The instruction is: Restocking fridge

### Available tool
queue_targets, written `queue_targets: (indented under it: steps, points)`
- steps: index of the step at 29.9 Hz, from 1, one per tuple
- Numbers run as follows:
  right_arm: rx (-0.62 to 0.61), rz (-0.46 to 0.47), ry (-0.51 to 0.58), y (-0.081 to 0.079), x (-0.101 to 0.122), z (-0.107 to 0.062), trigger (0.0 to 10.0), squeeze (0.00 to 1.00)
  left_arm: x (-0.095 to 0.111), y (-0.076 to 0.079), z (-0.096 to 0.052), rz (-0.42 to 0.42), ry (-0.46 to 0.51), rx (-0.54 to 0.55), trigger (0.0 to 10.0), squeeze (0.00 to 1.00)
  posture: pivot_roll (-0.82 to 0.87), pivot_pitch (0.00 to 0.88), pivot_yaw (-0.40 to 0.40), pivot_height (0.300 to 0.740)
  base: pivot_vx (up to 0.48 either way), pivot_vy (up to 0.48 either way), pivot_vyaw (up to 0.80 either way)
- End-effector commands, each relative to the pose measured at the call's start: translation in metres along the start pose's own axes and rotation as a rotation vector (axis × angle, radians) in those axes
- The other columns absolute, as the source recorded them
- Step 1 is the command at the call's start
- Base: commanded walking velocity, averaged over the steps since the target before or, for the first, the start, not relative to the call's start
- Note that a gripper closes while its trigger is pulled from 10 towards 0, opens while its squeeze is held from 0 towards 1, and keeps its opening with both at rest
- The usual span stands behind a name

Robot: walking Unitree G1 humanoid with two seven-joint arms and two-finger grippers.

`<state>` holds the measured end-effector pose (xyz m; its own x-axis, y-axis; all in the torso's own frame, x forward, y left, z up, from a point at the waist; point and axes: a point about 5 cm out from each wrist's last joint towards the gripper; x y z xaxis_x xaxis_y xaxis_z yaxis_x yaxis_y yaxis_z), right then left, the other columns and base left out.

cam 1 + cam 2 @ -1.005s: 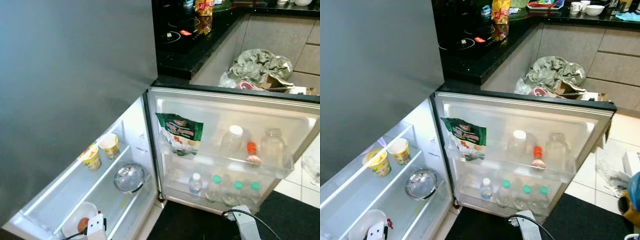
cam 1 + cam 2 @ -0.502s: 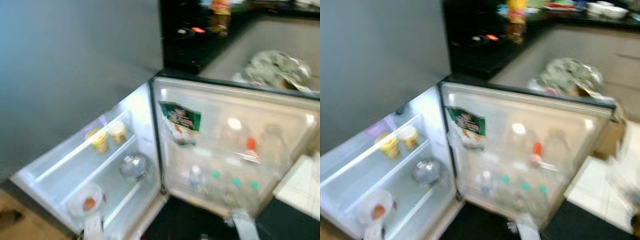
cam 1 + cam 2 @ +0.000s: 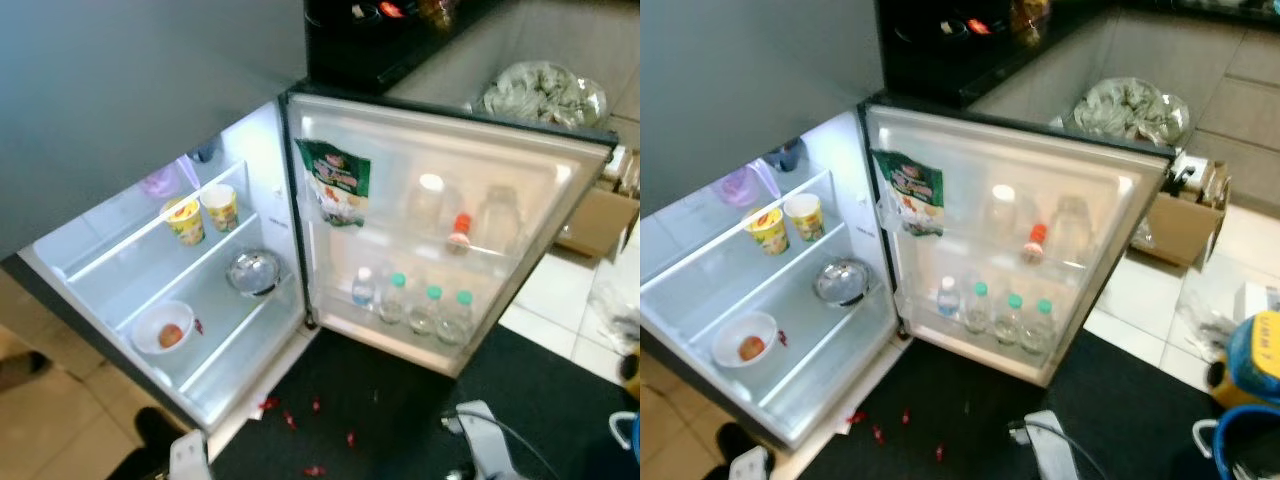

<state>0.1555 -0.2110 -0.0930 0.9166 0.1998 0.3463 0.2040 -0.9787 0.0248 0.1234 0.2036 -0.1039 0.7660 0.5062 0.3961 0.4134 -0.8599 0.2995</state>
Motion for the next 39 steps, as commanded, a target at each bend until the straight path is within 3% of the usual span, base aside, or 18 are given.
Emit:
queue_targets:
  steps: [1,4,10,36,39]
  points:
    - [0.0,-0.003,-0.005,-0.0008,-0.002,0.0001,10.0,0.0,0.0019,-0.0012,-0.0002,0.004,0.006,0.004,10.0,0.0,-0.04,0.0,0.026,0.74,-0.48,0.0,0.0]
    - [0.001,-0.004,-0.004,-0.0011,-0.0017,0.0002,10.0,0.0,0.0028,-0.0022,-0.0004,-0.005,0.016,0.013,10.0,0.0,-0.04,0.0,0.026,0.74,-0.16,0.0,0.0]
    - [0.003,-0.004,-0.004,-0.0012,-0.0018,0.0002,10.0,0.0,0.0037,-0.0042,-0.0013,0.057,0.01,0.002,10.0,0.0,-0.04,0.0,0.026,0.74,0.0,0.0,0.0]
    - [0.018,0.012,0.034,-0.0017,0.0009,0.0001,10.0,0.0,0.0011,-0.0058,-0.0023,0.054,-0.002,-0.011,10.0,0.0,-0.04,0.0,0.032,0.74,0.0,-0.469,0.0]
    - [0.026,-0.045,0.039,-0.0013,0.0021,-0.0002,10.0,0.0,0.0004,-0.0062,-0.0025,0.056,-0.005,-0.01,10.0,0.0,-0.04,0.0,0.031,0.74,0.0,-0.472,0.77]
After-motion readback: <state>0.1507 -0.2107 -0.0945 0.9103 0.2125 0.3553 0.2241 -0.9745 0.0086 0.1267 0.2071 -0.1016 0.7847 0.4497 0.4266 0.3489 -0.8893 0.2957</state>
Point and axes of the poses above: a point about 5 cm out from each wrist's last joint towards the gripper, its own z axis pointing out of the wrist towards the gripper, its own x axis along the axis of the wrist's last joint, y = z × x, and after that the axes turned 2 degrees about -z, right-handed
